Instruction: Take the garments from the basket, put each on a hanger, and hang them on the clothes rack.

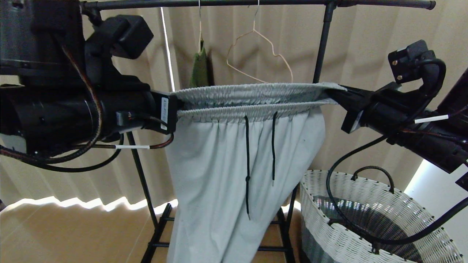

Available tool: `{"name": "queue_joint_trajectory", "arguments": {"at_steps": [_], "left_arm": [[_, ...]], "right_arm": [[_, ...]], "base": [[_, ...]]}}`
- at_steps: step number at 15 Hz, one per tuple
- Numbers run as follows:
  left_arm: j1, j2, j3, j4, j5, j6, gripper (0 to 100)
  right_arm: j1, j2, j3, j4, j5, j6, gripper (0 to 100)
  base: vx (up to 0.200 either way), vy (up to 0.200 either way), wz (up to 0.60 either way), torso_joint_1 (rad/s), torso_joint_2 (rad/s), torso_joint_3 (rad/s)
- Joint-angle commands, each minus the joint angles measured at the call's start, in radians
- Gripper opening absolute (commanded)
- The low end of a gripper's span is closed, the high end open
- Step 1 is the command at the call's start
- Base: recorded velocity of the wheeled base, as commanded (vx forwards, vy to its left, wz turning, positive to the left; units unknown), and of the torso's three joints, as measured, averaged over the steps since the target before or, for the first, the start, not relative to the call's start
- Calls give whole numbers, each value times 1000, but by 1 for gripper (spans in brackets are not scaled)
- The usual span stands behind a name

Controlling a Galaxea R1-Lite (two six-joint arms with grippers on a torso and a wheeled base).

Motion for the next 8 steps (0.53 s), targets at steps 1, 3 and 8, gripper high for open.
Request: {"name": "queue_joint_trajectory", "arguments": {"at_steps": [1, 3, 8], "left_arm": [[-7, 9, 5, 38, -3, -4, 0], [-7, -11, -2, 40, -9, -10, 0], [-29, -46, 5, -6, -4, -70, 0]], "right_arm": [[0, 19, 18, -6, 0, -1, 0], [0, 23, 8, -7, -2, -1, 0], [-11, 3, 22, 2, -3, -1, 0]], "base": [[0, 0, 0, 0, 0, 0], [0, 0, 0, 0, 0, 0], [0, 0, 0, 0, 0, 0]]}}
